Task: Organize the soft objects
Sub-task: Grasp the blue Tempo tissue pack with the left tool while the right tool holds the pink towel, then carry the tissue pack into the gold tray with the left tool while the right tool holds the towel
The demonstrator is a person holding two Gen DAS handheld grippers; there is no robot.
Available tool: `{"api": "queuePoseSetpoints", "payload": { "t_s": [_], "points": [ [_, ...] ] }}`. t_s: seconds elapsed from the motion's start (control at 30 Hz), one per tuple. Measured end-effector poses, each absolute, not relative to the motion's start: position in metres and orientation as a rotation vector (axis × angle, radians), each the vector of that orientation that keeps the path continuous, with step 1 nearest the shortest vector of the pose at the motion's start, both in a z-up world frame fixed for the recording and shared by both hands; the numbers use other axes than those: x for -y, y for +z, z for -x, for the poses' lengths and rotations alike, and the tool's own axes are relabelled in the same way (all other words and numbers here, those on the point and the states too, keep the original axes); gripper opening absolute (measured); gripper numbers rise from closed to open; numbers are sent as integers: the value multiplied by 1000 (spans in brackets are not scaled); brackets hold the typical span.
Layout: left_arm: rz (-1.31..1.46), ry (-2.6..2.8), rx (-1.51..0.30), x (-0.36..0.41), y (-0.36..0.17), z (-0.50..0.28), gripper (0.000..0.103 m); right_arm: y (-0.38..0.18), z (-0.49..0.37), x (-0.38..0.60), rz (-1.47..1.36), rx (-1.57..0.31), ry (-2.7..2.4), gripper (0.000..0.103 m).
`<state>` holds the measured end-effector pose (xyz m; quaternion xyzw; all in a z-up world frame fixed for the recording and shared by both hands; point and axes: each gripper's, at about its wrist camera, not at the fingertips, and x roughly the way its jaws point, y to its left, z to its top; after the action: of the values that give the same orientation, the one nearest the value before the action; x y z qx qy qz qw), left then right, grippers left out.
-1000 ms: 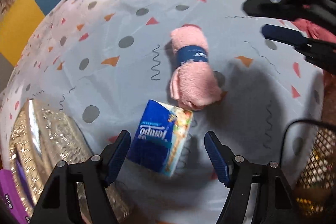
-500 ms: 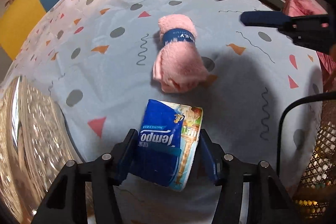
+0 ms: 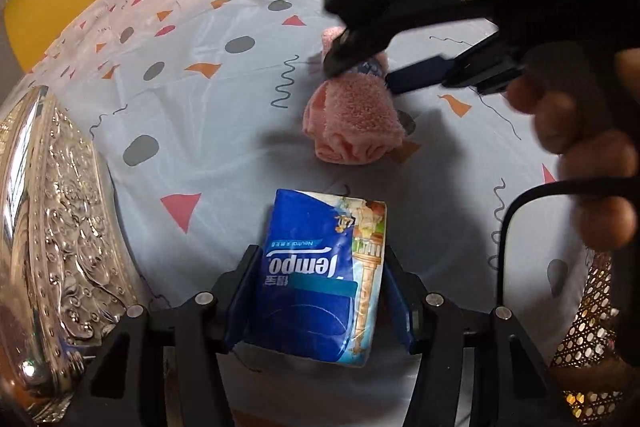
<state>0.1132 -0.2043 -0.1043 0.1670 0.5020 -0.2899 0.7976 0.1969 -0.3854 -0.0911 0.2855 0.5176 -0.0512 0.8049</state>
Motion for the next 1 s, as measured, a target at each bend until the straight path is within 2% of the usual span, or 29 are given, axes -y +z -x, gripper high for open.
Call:
{"api": "queuePoseSetpoints", "payload": {
  "t_s": [0.07, 0.27, 0.5, 0.67, 1.0],
  "points": [
    [-361, -622, -1070, 205, -104, -110, 58, -103, -204, 385, -630, -1150, -80, 45],
    [-357, -604, -1067, 203, -103, -109, 55, -97, -201, 380, -509, -1138, -110, 35],
    [-369, -589, -1070, 201, -95, -97, 55, -92, -197, 374, -290, -1149, -231, 36],
    [-332, -603, -1061, 195, -76, -96, 54, -94, -195, 385, -376, -1152, -225, 36],
    [-273, -604, -997, 189, -24, -121, 54, -97, -192, 384, -356, -1150, -225, 36]
  ]
}}
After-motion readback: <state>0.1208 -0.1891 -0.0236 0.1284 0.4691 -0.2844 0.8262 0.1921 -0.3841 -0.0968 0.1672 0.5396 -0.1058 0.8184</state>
